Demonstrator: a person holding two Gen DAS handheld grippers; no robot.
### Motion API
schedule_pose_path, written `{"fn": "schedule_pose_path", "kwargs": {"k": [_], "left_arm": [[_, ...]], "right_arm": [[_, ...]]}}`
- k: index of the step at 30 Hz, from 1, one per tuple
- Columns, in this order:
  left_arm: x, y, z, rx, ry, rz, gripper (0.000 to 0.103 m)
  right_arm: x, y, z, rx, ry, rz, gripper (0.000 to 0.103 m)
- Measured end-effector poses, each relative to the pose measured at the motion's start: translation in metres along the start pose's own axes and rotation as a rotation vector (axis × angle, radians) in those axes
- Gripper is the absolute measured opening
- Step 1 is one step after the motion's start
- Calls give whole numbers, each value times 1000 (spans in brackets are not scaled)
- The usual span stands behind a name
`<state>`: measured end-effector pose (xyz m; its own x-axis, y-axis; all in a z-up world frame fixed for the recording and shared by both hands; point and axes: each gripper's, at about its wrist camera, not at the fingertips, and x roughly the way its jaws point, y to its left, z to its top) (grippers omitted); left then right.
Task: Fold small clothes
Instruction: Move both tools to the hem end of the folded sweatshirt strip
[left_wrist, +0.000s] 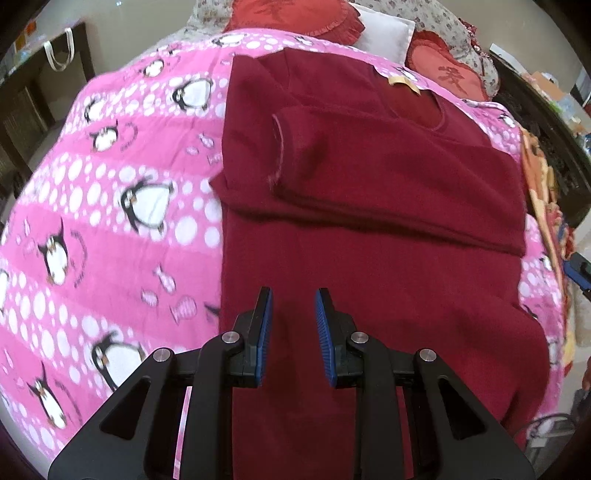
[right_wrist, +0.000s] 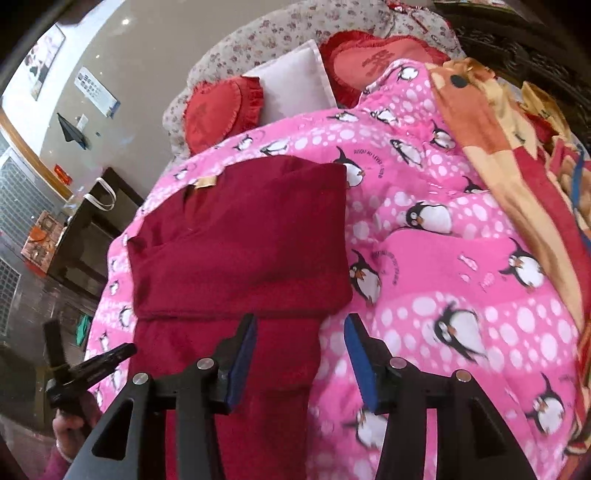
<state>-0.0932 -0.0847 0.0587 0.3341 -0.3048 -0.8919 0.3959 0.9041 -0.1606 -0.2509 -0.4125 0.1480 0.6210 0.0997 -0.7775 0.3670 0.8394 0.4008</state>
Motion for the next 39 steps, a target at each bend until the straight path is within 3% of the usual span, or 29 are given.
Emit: {"fn": "schedule_pose_path", "kwargs": {"k": [4, 11, 16, 19, 27, 35, 39], "left_arm": [[-10, 5, -15, -31, -5, -39, 51], [-25, 12, -44, -61, 23, -86, 52], [-38, 22, -70, -34, 54, -83, 52], [-39, 30, -84, -53, 82, -82, 52], [-45, 49, -111, -127, 118, -90, 52], [-42, 49, -136, -141, 166, -106, 52], [-44, 47, -141, -163, 153, -108, 59]], "right_arm": [[-31, -1, -10, 1, -22, 7, 49], [-81, -7, -28, -38, -9, -79, 50], [-104, -14, -46, -72, 29, -111, 69], [-90, -17, -62, -41, 54, -44, 72], [7, 2, -108, 20, 224, 85, 72], [6, 4, -134, 93, 243, 146, 72], [3, 5, -140, 164, 250, 203, 72]]}}
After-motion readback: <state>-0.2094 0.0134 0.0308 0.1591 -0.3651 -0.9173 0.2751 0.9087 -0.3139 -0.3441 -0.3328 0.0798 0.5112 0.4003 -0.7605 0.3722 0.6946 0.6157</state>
